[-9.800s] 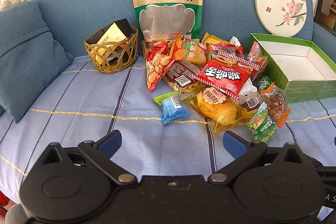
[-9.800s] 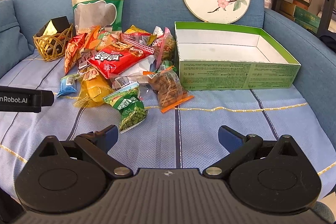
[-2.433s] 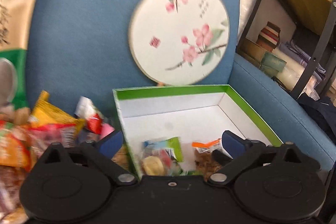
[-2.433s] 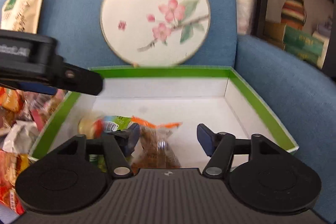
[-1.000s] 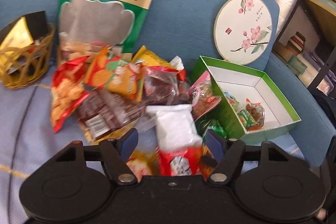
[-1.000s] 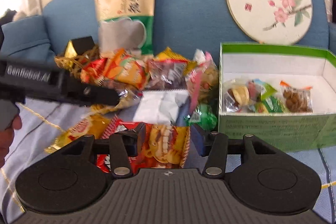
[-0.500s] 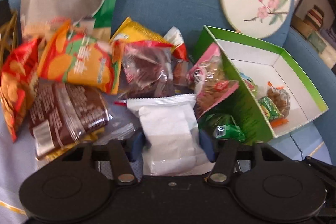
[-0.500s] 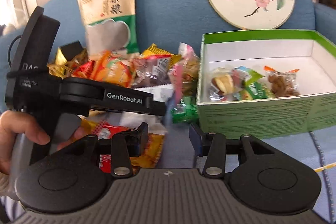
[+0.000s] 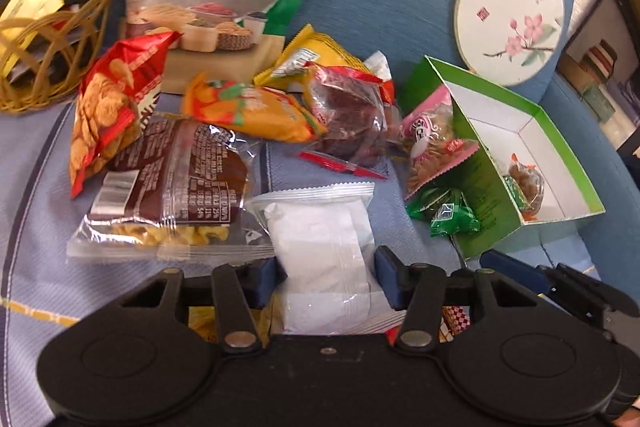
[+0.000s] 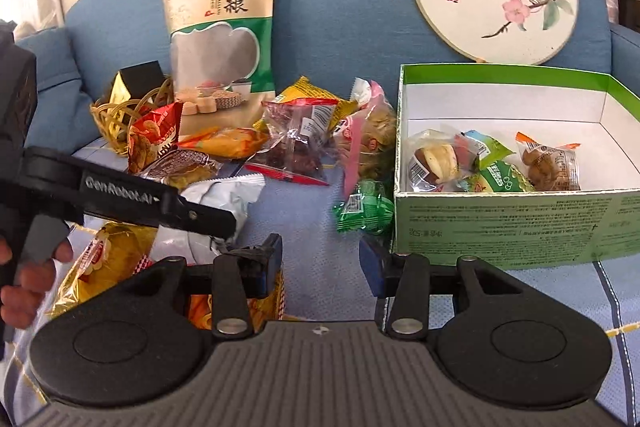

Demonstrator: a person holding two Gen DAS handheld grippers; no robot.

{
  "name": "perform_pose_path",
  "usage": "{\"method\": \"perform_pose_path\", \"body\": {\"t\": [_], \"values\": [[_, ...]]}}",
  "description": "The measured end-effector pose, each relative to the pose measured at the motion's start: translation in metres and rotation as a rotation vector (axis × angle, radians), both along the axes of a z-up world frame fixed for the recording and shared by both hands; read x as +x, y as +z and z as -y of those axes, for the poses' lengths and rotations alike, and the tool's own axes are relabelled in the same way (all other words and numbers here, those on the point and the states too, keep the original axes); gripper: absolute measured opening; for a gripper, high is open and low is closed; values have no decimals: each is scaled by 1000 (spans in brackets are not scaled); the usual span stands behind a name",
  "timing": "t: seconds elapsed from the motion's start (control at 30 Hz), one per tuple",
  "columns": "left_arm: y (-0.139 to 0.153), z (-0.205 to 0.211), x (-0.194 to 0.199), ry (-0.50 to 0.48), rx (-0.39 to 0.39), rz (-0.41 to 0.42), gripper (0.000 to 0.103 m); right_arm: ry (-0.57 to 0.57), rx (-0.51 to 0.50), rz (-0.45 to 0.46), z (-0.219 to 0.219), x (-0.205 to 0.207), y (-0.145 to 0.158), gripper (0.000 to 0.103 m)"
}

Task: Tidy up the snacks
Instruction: 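Grasp the white packet with the left tool, then grasp the green wrapped candy with the right tool while the left holds the white packet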

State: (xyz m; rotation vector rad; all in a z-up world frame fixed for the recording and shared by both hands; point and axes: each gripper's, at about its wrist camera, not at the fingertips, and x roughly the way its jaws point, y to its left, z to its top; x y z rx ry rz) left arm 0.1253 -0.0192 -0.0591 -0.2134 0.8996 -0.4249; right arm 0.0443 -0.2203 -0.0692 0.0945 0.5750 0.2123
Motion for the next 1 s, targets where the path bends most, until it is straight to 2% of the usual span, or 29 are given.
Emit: {"method": "perform_pose_path", "body": {"t": [0.03, 0.07, 0.2, 0.27, 0.33, 0.4, 0.53, 0.63, 0.87, 0.93, 1.0], "values": [[2, -1, -1, 1, -3, -2, 82, -2, -10, -6, 0, 1, -1, 74], [4, -3, -3, 5, 0, 5, 67, -5, -18, -12, -1, 1, -2, 75], [10, -17, -14, 25, 4, 29, 66, 8, -15, 13, -2, 1, 0, 75], [10, -21, -17, 31, -20, 21, 63, 7, -28, 29, -5, -1, 1, 75], [13, -19, -19, 7, -23, 31, 70, -15, -69, 24, -10, 1, 2, 74], [13, -11, -20, -1, 11, 50, 84, -54, -101, 23, -15, 4, 4, 74], [8, -6, -22, -22, 4, 63, 91, -141, -111, 12, -28, 11, 7, 74], [6, -9, -22, -33, 1, 72, 91, -173, -116, -25, -35, 22, 4, 73], [-8, -10, -8, -42, -39, 49, 93, -186, -277, 50, -55, 44, 9, 71], [-12, -11, -6, -62, -42, 60, 84, -171, -321, 43, -57, 54, 6, 70], [-13, -14, -7, -82, -49, 74, 77, -155, -355, 30, -56, 62, -1, 61]]}}
